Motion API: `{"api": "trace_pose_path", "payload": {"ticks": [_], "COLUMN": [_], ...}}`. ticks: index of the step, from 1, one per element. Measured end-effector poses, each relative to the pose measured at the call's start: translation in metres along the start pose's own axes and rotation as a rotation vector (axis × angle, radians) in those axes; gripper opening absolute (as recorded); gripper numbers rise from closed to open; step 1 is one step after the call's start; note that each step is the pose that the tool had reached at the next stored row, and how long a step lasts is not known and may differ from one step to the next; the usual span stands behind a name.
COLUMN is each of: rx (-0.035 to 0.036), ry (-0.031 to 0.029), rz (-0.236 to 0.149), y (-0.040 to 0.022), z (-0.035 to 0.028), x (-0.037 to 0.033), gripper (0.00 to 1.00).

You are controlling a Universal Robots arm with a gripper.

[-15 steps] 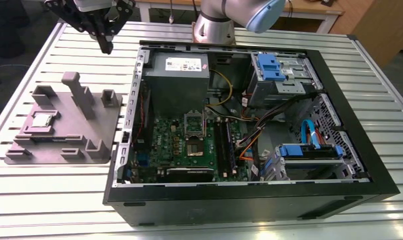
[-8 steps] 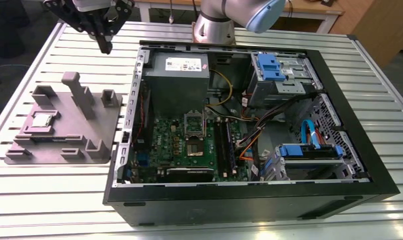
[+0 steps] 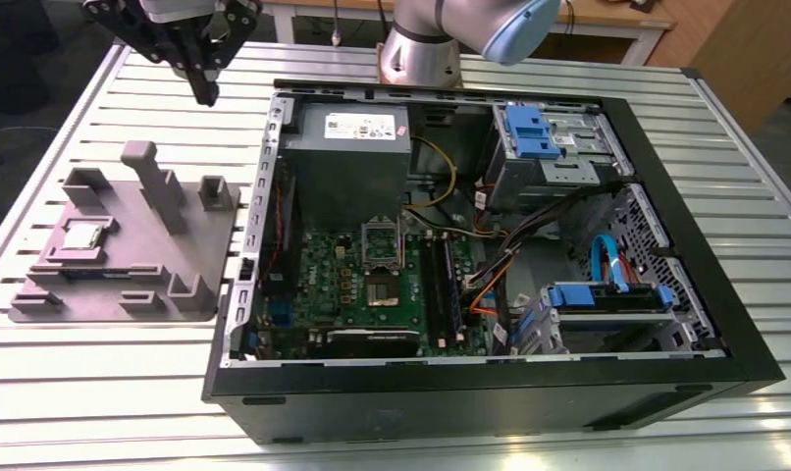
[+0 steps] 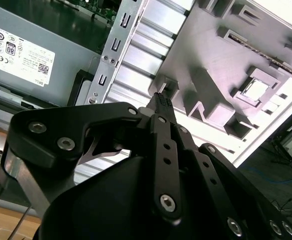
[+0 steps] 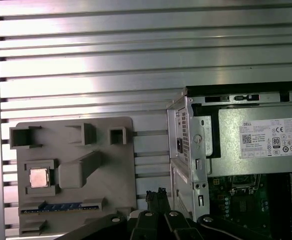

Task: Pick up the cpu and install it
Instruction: 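Reach for the cpu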

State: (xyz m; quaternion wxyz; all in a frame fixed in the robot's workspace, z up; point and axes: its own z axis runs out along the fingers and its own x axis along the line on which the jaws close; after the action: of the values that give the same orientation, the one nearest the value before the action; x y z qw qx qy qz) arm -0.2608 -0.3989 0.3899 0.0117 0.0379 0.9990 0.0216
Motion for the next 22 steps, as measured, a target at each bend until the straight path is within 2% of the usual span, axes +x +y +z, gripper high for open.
{"api": "trace_pose_path", "payload": {"ticks": [3,12,13,14,15,16,19,22], "rx": [-0.0001,-0.0003,-0.0003,0.0004,0.0012,0.0015,0.0018,0.0017], "ry": [-0.0001,0.0009,0.0026,0.0096,0.0197,0.0262,0.0280,0.0279], "rz": [0.000,0.000,0.000,0.000,0.001,0.001,0.001,0.001], "y": [-0.0002,-0.0002,-0.0002,-0.0002,-0.0002,-0.0002,-0.0004,-0.0008], "z": [0.0000,-0.0001,0.0000,0.0000,0.0001,0.0003,0.0003,0.0002], "x": [0.0023,0.0026,0.0026,0.0025,0.0025,0.0025,0.0046,0.0107], "gripper": [0.10,0.10,0.10,0.10,0.10,0.10,0.10,0.10]}}
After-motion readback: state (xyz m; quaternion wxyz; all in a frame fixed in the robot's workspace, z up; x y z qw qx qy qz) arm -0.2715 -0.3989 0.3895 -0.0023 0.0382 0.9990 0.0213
